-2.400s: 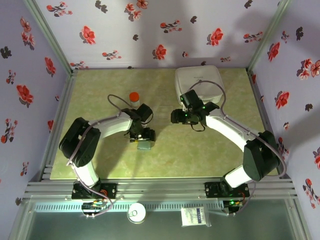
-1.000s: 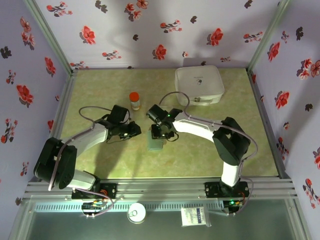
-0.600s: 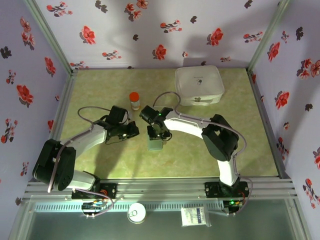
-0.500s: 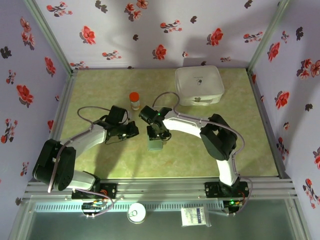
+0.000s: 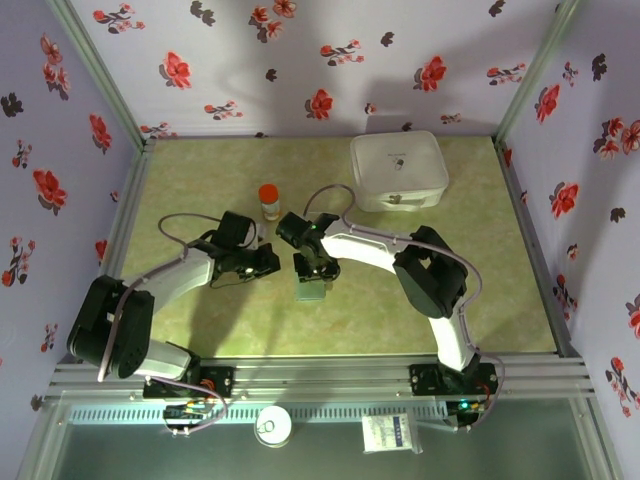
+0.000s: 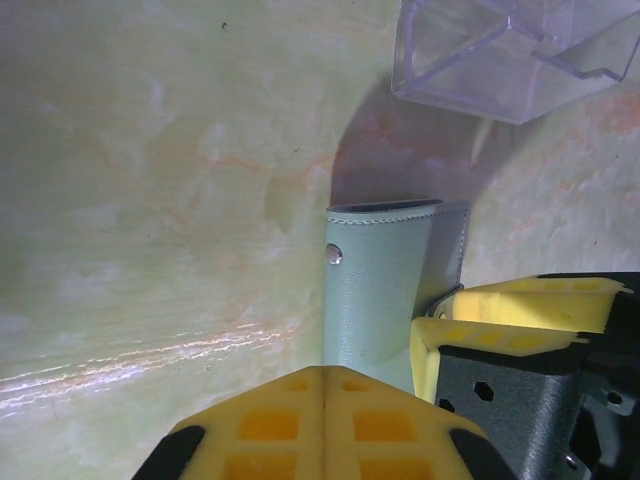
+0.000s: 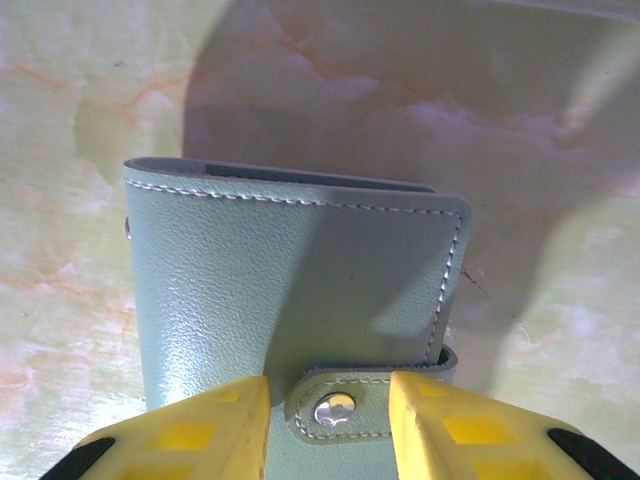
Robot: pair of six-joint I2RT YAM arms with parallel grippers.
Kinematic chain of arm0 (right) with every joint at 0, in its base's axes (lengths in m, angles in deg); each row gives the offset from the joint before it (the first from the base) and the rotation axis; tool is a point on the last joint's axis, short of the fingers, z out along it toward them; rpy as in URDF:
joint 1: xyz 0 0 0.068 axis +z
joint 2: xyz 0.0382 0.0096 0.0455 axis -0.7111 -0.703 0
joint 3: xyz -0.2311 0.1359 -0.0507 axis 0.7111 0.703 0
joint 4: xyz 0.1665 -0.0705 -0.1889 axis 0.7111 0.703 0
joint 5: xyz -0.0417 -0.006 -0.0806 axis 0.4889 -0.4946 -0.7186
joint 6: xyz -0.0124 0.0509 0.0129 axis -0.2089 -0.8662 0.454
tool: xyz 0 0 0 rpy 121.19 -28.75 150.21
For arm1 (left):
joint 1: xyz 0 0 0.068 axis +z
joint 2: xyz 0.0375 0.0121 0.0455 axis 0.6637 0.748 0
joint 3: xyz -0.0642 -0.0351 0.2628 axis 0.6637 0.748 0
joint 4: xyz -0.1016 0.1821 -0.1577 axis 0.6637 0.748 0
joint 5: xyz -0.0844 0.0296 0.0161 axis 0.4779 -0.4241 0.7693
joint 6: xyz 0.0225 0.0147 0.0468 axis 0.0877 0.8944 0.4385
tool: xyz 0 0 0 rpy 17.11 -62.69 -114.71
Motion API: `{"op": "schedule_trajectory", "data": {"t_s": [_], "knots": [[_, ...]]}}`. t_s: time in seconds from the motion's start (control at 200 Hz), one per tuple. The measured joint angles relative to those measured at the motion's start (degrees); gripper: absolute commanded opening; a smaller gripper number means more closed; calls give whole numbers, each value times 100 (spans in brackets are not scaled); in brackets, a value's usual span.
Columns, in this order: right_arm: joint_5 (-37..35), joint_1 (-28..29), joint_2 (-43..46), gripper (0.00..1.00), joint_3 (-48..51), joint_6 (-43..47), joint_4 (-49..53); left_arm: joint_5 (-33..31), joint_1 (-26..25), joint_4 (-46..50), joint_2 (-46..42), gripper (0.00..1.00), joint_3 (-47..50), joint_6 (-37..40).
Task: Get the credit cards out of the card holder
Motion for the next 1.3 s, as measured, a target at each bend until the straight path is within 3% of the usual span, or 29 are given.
{"op": "schedule_trajectory", "data": {"t_s": [0.74,1.3], "knots": [[55,20,-31,37,2,9,-66,238,-13,-243,129,0,59,-9],[483,-188,503,11,962,-2,-1150,474,-645,-619,793,0,-55,-426]]}}
